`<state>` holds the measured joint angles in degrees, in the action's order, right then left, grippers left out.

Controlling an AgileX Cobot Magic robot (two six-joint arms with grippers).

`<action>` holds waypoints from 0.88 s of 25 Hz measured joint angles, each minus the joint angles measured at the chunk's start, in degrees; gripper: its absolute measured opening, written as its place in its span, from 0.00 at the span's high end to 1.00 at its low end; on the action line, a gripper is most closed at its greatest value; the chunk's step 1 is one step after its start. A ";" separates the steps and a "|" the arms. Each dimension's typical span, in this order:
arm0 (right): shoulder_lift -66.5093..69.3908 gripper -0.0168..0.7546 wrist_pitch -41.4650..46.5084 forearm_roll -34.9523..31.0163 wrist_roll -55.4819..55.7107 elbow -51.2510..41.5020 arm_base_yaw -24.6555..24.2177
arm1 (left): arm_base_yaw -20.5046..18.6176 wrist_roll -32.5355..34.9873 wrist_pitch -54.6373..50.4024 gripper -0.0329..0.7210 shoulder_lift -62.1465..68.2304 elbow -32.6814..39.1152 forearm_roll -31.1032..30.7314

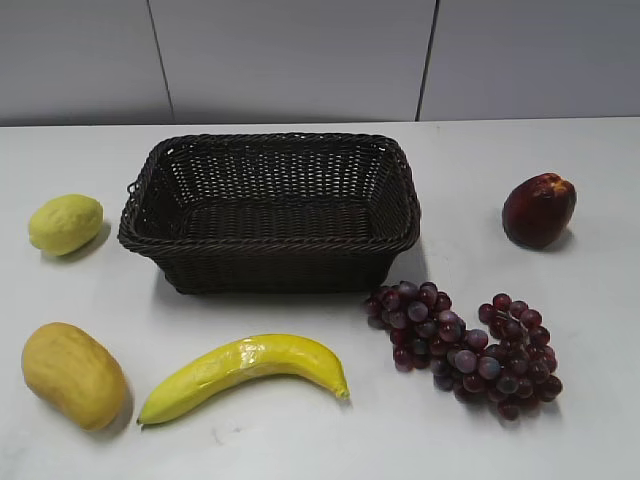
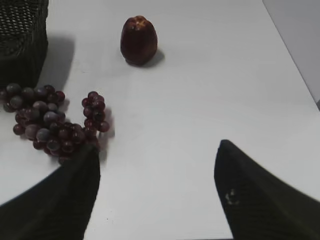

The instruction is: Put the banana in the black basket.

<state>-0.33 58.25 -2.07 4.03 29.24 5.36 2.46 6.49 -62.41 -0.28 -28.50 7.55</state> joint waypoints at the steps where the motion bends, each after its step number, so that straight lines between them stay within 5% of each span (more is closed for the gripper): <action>1: 0.00 0.24 -1.92 -0.66 0.00 0.54 0.00 | 0.00 0.00 0.00 0.43 0.00 0.00 0.00; 11: 6.09 0.24 -22.04 -2.42 0.00 0.31 0.00 | 0.00 0.00 0.00 0.48 0.00 0.00 0.00; 22: 37.33 0.24 -22.52 -9.34 -5.45 1.69 0.00 | 0.00 0.00 0.00 0.57 0.00 0.00 0.00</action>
<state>37.00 35.73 -11.42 -1.42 30.94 5.36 2.46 6.49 -62.41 -0.28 -28.50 7.55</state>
